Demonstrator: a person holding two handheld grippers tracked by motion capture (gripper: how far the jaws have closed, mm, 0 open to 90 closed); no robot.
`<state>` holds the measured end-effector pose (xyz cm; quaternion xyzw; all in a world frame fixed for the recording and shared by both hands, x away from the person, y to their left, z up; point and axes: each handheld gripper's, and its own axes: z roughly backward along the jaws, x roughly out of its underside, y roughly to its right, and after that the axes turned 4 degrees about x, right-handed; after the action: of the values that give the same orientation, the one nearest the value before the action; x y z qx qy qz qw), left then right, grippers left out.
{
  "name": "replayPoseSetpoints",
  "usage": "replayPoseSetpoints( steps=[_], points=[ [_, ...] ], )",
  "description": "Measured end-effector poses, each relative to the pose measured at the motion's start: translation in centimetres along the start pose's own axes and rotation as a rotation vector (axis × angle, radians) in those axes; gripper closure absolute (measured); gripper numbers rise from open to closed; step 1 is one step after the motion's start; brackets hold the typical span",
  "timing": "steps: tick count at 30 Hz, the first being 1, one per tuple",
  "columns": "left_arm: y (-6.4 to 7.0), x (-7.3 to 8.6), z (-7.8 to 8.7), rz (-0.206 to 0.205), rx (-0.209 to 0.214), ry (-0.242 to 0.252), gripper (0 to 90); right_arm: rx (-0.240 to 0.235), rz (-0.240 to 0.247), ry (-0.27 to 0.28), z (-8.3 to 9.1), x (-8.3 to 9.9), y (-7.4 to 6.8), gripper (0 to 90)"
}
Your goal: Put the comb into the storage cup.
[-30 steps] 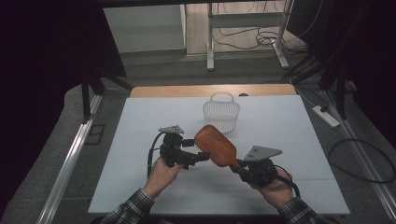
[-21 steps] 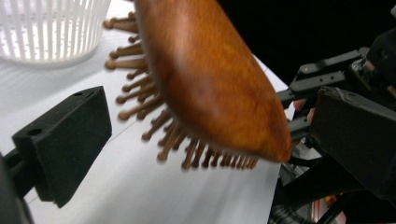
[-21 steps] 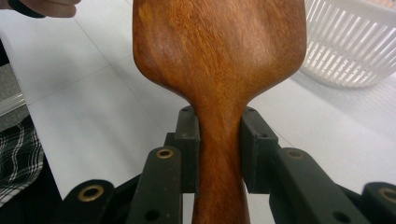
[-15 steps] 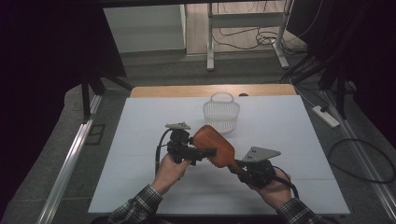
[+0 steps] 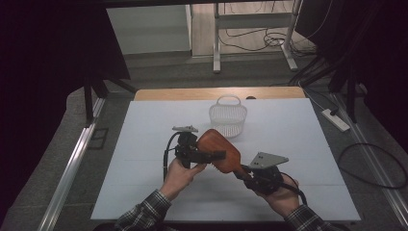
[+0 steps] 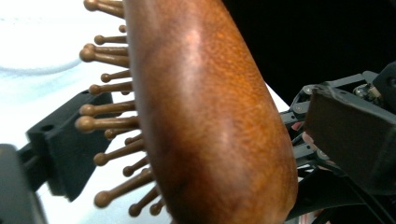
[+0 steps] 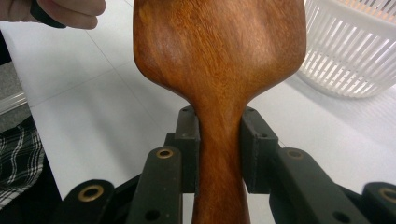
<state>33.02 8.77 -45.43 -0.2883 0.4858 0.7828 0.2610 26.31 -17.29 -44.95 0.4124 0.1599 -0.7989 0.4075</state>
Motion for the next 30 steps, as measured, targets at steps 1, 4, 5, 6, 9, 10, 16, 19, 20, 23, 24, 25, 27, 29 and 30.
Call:
replayPoseSetpoints(
  steps=[1,4,5,6,9,10,16,19,20,23,24,25,27,29,30],
  points=[
    [-0.03,0.02,0.01,0.006,0.004,0.003,6.2,0.001,0.003,0.002,0.0,0.0,-0.02,71.6],
    [-0.09,0.09,0.06,0.019,0.022,0.009,12.2,0.0,0.007,0.005,0.04,-0.01,-0.13,71.6],
    [-0.09,0.09,0.09,0.021,0.029,0.009,14.9,0.0,0.009,0.008,0.04,-0.01,-0.16,71.6],
    [-0.09,0.08,0.1,0.023,0.035,0.008,18.2,0.0,0.01,0.01,0.03,-0.01,-0.17,71.6],
    [-0.14,0.11,0.12,0.035,0.056,0.003,25.0,-0.005,0.013,0.014,0.02,0.02,-0.17,71.6],
    [-0.2,0.11,0.16,0.041,0.062,0.004,26.9,-0.009,0.009,0.014,0.03,0.03,-0.13,71.6],
    [-0.45,0.19,0.22,0.083,0.111,-0.003,34.4,-0.026,0.008,0.009,-0.21,0.22,0.09,71.6],
    [-0.66,0.16,0.52,0.104,0.154,0.014,41.4,-0.026,0.013,-0.004,-0.37,0.31,0.04,71.7],
    [-0.6,0.13,0.56,0.098,0.153,0.011,42.5,-0.027,0.02,-0.008,-0.43,0.33,0.04,71.7],
    [-0.45,0.17,0.52,0.095,0.157,0.004,44.9,-0.027,0.031,-0.021,-0.71,0.4,-0.02,71.7],
    [-0.46,0.18,0.5,0.095,0.159,0.003,45.4,-0.028,0.032,-0.025,-0.77,0.43,0.0,71.7],
    [-0.51,0.18,0.48,0.096,0.164,0.001,46.0,-0.028,0.034,-0.027,-0.81,0.46,0.0,71.7],
    [-0.62,0.21,0.47,0.104,0.174,0.002,46.5,-0.026,0.037,-0.029,-0.84,0.46,-0.01,71.7],
    [-0.71,0.24,0.48,0.111,0.185,0.006,47.6,-0.024,0.04,-0.03,-0.84,0.44,0.0,71.7],
    [-0.72,0.24,0.48,0.112,0.188,0.008,48.0,-0.019,0.045,-0.03,-0.81,0.43,-0.02,71.6]
  ],
)
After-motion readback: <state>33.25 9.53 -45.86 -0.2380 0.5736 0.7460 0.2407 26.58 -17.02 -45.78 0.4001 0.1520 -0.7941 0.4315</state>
